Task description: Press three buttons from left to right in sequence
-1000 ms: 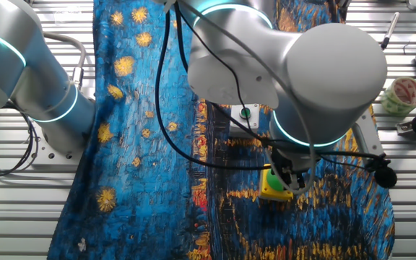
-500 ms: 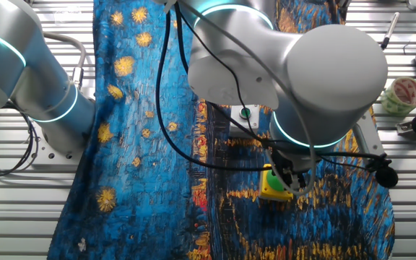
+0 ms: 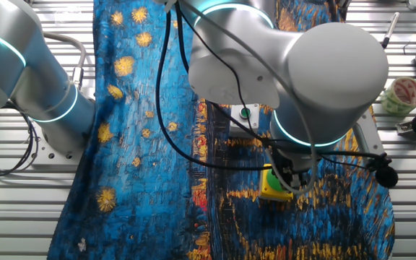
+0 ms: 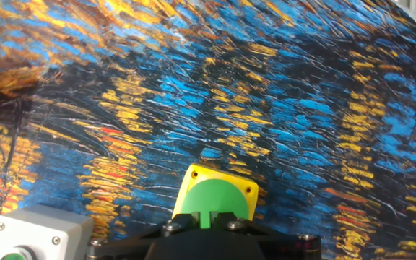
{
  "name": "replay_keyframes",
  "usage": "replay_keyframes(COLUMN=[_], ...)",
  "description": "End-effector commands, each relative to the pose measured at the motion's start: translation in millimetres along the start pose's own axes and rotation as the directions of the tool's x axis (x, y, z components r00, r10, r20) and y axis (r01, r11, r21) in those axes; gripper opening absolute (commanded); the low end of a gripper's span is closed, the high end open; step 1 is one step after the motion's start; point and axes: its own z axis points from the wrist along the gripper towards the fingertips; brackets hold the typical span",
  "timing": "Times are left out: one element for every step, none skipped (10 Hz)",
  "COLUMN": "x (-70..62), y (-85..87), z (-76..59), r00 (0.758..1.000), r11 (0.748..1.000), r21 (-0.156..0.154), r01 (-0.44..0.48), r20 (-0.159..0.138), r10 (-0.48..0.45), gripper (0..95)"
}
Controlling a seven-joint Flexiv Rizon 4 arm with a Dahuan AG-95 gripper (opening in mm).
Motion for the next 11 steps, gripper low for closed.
replay_keyframes(x=[-0.3,-0.3,-0.2,-0.1,0.0,0.1,0.2,0.2,0.6,1.9,3.6], y=[0.1,0.1,0.1,0.2,0.2,0.3,0.3,0.4,0.6,1.5,2.7], z=[-0.5,-0.5,-0.5,-0.4,-0.4,-0.4,-0.4,-0.3,-0.2,0.2,1.0], r00=[1.000,1.000,1.000,1.000,1.000,1.000,1.000,1.000,1.000,1.000,1.000], r11=[1.000,1.000,1.000,1.000,1.000,1.000,1.000,1.000,1.000,1.000,1.000], r21=[0.002,0.002,0.003,0.003,0.004,0.005,0.006,0.005,0.005,0.007,0.008], r01=[0.004,0.005,0.006,0.007,0.010,0.010,0.013,0.014,0.015,0.016,0.016], r20=[0.000,0.000,-0.001,-0.001,-0.003,-0.003,-0.003,-0.003,-0.002,-0.003,-0.002], r10=[-0.004,-0.005,-0.005,-0.007,-0.010,-0.010,-0.012,-0.014,-0.015,-0.016,-0.016], gripper=[95.0,95.0,95.0,76.0,76.0,76.0,76.0,76.0,76.0,76.0,76.0])
